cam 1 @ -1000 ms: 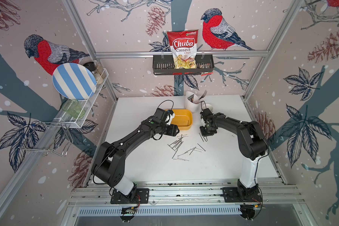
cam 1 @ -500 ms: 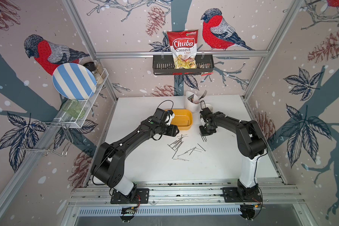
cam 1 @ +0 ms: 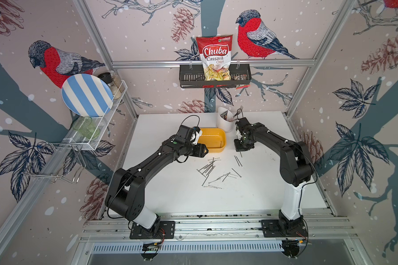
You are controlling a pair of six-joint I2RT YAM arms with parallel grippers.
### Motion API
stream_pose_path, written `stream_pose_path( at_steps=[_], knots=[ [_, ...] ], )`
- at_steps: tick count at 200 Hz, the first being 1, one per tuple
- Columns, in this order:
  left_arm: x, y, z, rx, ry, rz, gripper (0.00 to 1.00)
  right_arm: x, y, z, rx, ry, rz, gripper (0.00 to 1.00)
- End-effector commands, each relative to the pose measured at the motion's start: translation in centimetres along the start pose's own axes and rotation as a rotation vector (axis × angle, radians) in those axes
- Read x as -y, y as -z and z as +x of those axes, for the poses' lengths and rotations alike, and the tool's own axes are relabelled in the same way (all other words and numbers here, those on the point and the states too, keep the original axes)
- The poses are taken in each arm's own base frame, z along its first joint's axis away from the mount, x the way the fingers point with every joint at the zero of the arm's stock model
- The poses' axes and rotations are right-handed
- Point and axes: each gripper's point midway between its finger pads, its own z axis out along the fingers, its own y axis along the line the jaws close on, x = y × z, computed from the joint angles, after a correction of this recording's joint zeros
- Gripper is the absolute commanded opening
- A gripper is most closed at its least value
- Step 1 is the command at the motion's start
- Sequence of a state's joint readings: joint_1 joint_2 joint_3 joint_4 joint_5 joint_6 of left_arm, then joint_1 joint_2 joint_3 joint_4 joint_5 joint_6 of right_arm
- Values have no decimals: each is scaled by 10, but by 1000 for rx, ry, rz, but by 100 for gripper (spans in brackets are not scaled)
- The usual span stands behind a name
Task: Put the nails on the desktop into the storage box
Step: Pick up the nail from the center of the board, then place the nail in the storage box.
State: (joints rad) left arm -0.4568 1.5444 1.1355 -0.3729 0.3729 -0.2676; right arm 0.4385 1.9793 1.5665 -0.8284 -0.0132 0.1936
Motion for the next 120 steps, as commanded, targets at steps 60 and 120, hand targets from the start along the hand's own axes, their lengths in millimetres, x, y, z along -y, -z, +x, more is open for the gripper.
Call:
stream_pose_path(
  at_steps=[60, 120],
  knots=[
    [-4, 24, -27, 132, 96, 74, 65, -72, 71, -43, 110, -92, -204, 0],
    [-20, 41, -18, 156, 143, 32, 65, -123, 53, -100, 146, -117, -285, 0]
  ],
)
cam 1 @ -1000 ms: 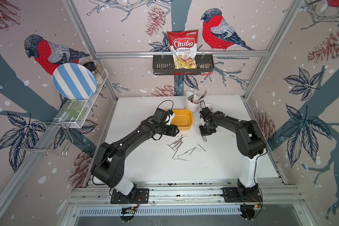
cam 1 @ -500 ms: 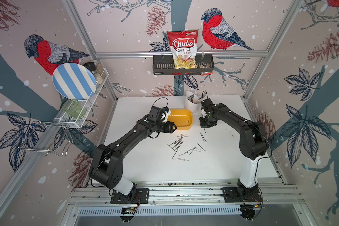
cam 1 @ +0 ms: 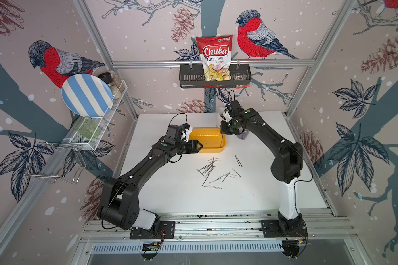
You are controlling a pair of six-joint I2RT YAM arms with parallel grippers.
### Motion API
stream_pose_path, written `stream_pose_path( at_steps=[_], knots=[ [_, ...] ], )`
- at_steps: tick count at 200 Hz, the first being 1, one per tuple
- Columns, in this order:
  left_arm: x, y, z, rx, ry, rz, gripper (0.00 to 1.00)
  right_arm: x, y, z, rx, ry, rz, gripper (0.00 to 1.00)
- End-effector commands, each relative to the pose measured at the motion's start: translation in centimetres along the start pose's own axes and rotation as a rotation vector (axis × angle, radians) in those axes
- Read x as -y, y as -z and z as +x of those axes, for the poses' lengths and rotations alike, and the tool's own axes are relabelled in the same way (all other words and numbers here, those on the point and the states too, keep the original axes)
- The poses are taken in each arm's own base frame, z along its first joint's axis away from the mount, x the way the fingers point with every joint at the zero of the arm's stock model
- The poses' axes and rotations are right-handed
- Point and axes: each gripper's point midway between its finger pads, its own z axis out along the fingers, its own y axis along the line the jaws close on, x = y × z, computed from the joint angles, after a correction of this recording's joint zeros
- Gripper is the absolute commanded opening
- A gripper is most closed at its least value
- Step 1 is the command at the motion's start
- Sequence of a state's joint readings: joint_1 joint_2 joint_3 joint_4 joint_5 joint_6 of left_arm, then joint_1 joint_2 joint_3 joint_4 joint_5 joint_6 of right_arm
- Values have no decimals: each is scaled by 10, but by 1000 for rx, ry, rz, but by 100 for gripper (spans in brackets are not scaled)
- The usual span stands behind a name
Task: Put the nails on the desktop into the storage box
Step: Place the nail in the storage box.
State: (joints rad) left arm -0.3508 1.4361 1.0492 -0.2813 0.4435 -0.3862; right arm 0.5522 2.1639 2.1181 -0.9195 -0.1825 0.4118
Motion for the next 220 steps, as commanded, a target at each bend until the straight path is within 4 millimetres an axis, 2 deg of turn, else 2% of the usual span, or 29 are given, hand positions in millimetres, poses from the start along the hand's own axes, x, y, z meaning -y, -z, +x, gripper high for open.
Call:
stream_pose_path(
  at_steps=[1, 47, 60, 63, 74, 132, 159, 180, 194, 220],
  knots=[
    [-2, 8, -3, 27, -2, -8, 66, -6, -20, 1, -38, -39, 1, 0],
    [-8, 23, 3, 38, 0, -38, 66, 1, -74, 6, -72, -76, 1, 0],
    [-7, 27, 2, 46, -4, -42, 66, 5, -84, 11, -85, -80, 15, 0],
    [-11, 25, 9, 32, 3, -50, 66, 6, -86, 12, -87, -79, 16, 0],
    [-13, 27, 11, 32, 2, -57, 66, 10, -93, 15, -92, -78, 27, 0],
    [-16, 26, 16, 11, 4, -61, 66, 31, -129, 29, -130, -73, 85, 0],
    [-17, 22, 17, -4, 10, -59, 66, 38, -135, 33, -141, -67, 105, 0],
    [-18, 20, 18, -11, 14, -55, 67, 39, -135, 35, -149, -61, 111, 16],
    [-18, 18, 17, -15, 13, -53, 67, 37, -130, 32, -141, -53, 112, 23],
    [-20, 13, 18, -28, 18, -49, 67, 24, -109, 20, -103, -27, 106, 24]
  ],
)
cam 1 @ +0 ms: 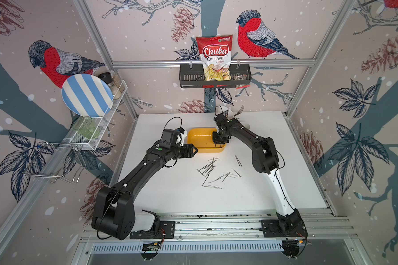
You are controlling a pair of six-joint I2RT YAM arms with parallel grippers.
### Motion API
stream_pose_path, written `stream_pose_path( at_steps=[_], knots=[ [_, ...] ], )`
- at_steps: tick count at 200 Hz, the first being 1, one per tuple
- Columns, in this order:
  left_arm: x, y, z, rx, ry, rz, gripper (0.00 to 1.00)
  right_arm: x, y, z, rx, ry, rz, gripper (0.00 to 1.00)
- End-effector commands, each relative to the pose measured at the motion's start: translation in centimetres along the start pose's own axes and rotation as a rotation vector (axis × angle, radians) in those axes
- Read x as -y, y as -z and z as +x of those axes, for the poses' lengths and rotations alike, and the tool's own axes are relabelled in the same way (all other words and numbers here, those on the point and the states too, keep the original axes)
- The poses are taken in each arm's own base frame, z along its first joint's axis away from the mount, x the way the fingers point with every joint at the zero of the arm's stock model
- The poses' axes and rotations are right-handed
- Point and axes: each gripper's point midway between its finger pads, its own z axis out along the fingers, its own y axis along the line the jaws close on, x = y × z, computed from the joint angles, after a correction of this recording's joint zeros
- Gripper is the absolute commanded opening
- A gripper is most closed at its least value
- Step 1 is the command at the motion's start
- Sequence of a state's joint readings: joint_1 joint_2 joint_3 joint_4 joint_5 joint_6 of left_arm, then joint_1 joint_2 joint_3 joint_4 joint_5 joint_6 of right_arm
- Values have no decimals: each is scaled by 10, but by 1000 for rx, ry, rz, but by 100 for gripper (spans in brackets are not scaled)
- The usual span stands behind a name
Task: Put the nails on the desktop into the storage box
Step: Place the nail in the storage box.
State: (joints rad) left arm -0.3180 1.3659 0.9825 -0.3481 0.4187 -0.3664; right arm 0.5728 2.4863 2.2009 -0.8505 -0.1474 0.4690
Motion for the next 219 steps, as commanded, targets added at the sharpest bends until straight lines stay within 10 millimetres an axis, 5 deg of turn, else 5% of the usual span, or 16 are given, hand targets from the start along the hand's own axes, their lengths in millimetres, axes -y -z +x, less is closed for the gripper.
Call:
stream_pose_path(
  at_steps=[1, 38, 66, 112, 144, 219],
  knots=[
    [1, -2, -3, -1, -10, 14, 67, -8, 26, -9, 45, 38, 12, 24],
    [6, -8, -14, 3, -12, 35, 66, -25, 93, -14, 116, 101, 39, 24],
    [13, -19, -16, -10, 2, 93, 65, -8, 125, 18, 110, 127, 86, 24],
    [42, -46, -6, -79, -67, 156, 65, 57, 126, 98, 18, 69, 127, 25],
    [61, -64, 7, -130, -102, 186, 65, 84, 117, 136, -34, 65, 156, 26],
    [82, -75, 35, -203, -164, 218, 65, 113, 82, 156, -98, 77, 208, 26]
  ],
)
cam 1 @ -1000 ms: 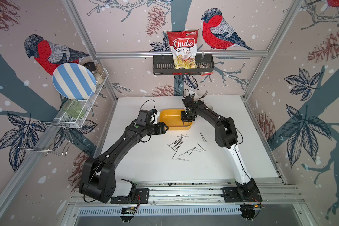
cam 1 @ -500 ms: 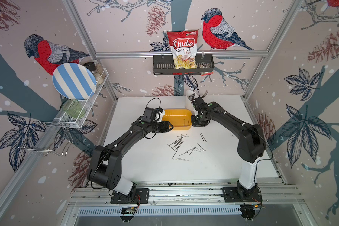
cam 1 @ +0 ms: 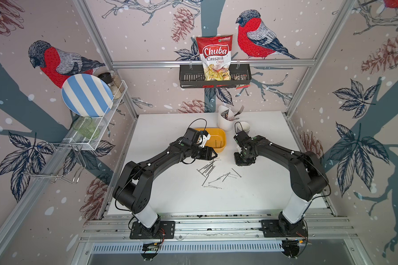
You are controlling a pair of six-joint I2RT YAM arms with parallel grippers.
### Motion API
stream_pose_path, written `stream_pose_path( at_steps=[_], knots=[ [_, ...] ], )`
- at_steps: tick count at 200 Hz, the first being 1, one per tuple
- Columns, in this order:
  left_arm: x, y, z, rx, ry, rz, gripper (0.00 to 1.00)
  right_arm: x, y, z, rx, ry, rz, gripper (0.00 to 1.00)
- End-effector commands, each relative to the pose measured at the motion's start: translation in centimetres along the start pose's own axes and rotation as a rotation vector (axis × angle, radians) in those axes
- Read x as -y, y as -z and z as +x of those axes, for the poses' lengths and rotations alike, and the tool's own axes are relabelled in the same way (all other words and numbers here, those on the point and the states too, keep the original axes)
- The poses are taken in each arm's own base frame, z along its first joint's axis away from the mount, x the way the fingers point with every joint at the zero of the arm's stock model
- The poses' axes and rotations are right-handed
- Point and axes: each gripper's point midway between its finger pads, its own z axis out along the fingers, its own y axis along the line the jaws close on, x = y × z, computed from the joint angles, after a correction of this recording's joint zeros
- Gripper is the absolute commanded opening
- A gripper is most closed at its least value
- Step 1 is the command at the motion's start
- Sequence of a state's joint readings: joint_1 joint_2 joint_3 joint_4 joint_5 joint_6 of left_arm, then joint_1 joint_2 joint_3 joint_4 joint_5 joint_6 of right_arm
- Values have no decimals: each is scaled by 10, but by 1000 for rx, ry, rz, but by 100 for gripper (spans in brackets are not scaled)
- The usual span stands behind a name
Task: Put the nails on the desktop into the storage box
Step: Place the nail in the storage box, then pick up the nail from the center of the board.
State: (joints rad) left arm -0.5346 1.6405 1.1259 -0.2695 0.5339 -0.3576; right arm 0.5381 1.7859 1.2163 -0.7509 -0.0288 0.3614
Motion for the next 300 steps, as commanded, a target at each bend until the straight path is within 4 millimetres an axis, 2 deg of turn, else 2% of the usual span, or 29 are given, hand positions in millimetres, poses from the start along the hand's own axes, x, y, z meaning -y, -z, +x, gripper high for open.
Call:
stream_pose_path(
  at_steps=[1, 66, 174, 211, 231, 246, 274, 300],
  knots=[
    [6, -1, 1, -1, -36, 15, 65, 8, -8, -7, 17, 15, 21, 26],
    [3, 4, 4, 4, -35, -9, 65, 25, -19, -14, 4, 7, 45, 26],
    [-1, 4, 7, -5, -27, -31, 66, 20, -41, -15, -32, 31, 59, 23],
    [-2, 5, 8, -5, -26, -38, 66, 25, -53, -8, -65, 70, 111, 13],
    [-2, 6, 7, -2, -25, -40, 66, 27, -57, -2, -90, 86, 127, 0],
    [-3, 6, 7, -1, -24, -43, 66, 29, -59, 1, -104, 91, 137, 0],
    [-4, 7, 4, 8, -21, -40, 66, 29, -49, -7, -81, 81, 141, 0],
    [-4, 20, -14, 66, 24, 10, 66, 17, -14, -35, 14, 46, 66, 0]
  ],
)
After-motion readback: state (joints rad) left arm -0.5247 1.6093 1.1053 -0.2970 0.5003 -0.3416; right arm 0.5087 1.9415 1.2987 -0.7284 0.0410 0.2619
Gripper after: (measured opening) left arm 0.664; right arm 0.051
